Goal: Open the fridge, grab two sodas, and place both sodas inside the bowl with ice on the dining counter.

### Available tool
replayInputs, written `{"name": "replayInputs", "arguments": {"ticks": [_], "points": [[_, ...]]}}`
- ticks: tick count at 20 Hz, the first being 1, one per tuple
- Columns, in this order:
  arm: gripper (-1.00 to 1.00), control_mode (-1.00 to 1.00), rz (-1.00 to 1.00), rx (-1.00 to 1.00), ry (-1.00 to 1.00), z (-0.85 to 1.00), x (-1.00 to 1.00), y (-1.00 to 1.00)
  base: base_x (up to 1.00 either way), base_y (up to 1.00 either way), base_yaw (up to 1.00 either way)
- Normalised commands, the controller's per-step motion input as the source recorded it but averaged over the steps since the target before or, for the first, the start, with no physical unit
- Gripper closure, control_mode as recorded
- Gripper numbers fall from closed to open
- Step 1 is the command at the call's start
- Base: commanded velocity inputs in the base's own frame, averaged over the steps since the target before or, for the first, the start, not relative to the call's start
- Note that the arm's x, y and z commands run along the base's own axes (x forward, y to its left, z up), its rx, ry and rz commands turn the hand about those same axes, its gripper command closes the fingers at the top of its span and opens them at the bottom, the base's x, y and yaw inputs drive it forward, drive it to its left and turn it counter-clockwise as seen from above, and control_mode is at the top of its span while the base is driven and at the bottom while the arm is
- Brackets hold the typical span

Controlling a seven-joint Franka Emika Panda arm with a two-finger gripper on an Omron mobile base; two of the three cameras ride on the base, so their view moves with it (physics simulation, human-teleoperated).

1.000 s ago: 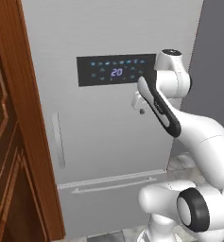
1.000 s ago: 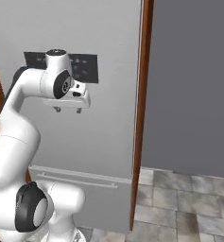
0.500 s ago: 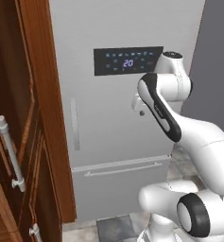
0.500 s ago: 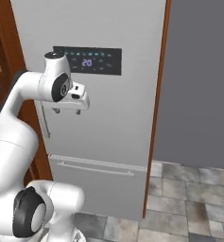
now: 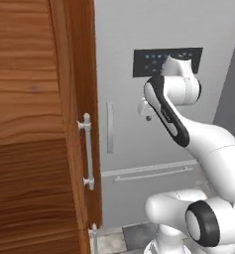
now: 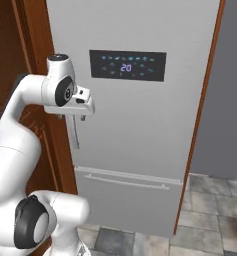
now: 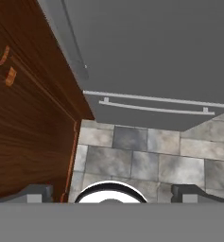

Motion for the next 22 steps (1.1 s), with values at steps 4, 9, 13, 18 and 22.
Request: {"name": "replayInputs", "arguments": {"ticks": [4,9,13,18,22], "points": [[-1.00,1.00,0.00,0.00,0.00,0.00,0.00,0.00,-0.22,0.54,0.00],[-1.00,1.00,0.00,0.00,0.00,0.00,0.00,0.00,0.00,0.52,-0.01],[-1.00,1.00,0.00,0.00,0.00,0.00,0.00,0.00,0.08,0.43,0.00],[-1.00,-1.00,0.00,0.00,-0.03,-0.38,0.00,0.26,0.02,0.16,0.00],[-1.00,-1.00,0.00,0.02,-0.08,-0.54,0.13,0.32,0.00,0.00,0.00]]}}
